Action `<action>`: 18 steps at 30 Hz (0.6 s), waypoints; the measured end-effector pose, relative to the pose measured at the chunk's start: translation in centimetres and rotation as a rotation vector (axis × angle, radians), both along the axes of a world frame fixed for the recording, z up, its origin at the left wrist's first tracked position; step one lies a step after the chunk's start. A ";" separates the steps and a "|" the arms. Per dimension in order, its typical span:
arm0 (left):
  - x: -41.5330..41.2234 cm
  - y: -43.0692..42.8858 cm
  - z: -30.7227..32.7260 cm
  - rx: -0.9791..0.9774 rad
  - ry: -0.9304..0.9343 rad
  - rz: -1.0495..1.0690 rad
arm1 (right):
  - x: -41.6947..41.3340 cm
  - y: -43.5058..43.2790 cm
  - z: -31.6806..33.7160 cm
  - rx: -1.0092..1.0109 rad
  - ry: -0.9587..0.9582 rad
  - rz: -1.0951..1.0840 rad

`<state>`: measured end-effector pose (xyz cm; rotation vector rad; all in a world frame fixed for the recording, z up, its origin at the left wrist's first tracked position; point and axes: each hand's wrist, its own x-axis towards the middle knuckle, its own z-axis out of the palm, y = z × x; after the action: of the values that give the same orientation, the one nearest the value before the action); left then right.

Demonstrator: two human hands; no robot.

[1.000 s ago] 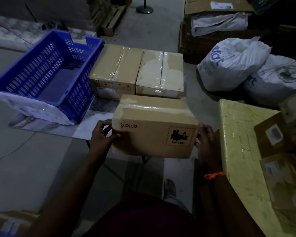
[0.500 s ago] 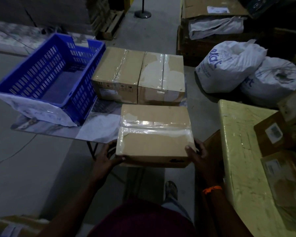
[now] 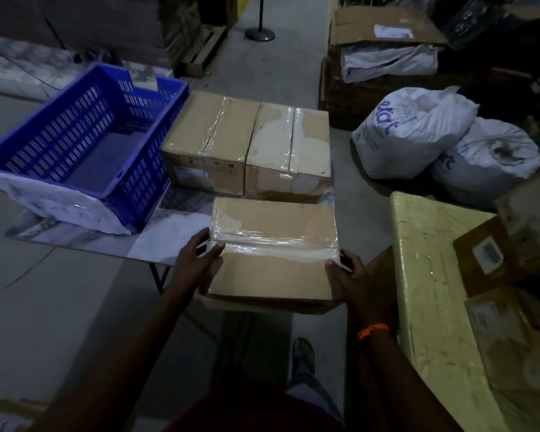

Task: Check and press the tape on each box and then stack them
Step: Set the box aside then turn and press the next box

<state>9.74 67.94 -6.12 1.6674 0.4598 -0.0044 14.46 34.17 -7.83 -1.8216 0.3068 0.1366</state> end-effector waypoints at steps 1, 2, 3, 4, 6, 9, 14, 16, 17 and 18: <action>0.9 0.1 0.6 0.008 -0.006 -0.026 | 1.0 0.1 0.0 -0.028 -0.003 0.012; 1.7 0.1 1.1 0.025 -0.005 -0.046 | 2.0 0.2 0.0 -0.048 0.011 0.023; 2.5 0.3 1.3 0.051 0.007 -0.056 | 3.0 0.3 -0.1 -0.066 0.039 0.031; 3.0 0.4 1.3 0.084 0.020 -0.062 | 3.7 0.5 0.1 -0.084 0.070 0.040; 3.7 0.9 1.4 0.148 0.053 -0.073 | 4.8 0.8 0.2 -0.094 0.098 0.051; 4.2 1.3 1.4 0.186 0.119 -0.078 | 5.6 1.6 0.8 -0.088 0.075 0.094; 4.7 0.5 2.6 -0.046 0.156 0.007 | 6.1 2.7 1.9 -0.104 0.085 0.100; 4.1 0.4 3.1 -0.121 0.108 0.078 | 5.8 2.7 2.6 -0.093 0.026 0.039; 3.7 0.5 3.3 -0.154 0.079 0.121 | 5.6 2.6 2.9 -0.059 -0.006 0.000; 3.3 0.8 3.4 -0.190 0.055 0.156 | 5.4 2.6 3.5 -0.018 -0.032 -0.038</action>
<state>13.09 68.79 -2.75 1.4446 0.6112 0.0201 19.82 36.74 -4.32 -1.8329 0.3208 0.0783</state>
